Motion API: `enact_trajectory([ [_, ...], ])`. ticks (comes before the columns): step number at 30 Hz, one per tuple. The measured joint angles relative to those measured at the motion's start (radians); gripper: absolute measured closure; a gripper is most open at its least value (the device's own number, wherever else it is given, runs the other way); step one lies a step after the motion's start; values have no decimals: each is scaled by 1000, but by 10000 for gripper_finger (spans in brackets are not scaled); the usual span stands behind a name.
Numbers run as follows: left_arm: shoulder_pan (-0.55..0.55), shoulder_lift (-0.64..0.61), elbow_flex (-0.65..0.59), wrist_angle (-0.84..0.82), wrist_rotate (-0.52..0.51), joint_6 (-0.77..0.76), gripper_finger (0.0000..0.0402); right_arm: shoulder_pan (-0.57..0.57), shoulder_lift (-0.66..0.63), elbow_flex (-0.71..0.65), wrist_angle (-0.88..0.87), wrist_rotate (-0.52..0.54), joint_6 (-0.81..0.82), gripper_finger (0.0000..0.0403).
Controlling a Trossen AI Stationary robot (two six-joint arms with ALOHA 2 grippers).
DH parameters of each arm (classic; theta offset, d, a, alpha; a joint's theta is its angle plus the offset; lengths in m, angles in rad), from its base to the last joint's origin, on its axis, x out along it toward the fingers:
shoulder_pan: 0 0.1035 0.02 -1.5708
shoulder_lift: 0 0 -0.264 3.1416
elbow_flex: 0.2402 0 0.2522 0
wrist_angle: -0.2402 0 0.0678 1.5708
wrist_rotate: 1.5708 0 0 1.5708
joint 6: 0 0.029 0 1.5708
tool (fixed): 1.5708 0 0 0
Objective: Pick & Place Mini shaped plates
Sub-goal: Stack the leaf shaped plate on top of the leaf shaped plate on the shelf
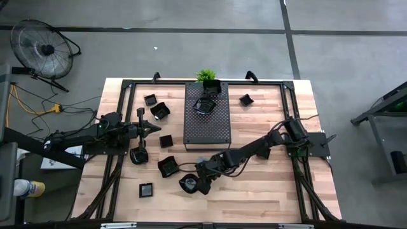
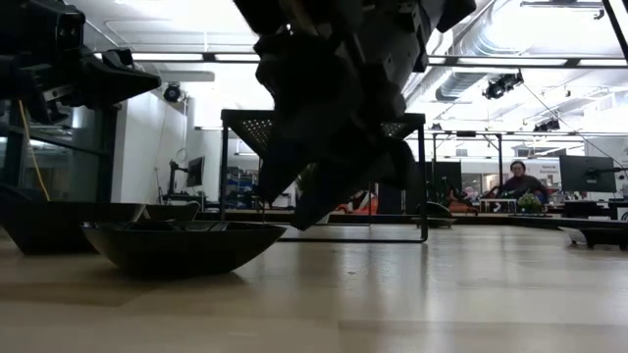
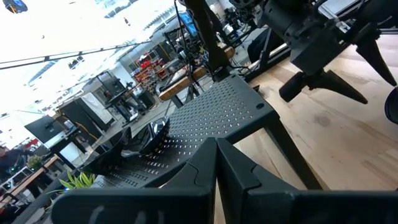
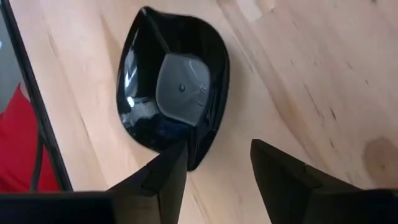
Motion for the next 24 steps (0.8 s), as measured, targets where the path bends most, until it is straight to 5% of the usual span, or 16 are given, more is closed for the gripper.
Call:
enact_trajectory([
  [24,0,0,0,0,0,0,400,1,53,28,28,-30,32,264],
])
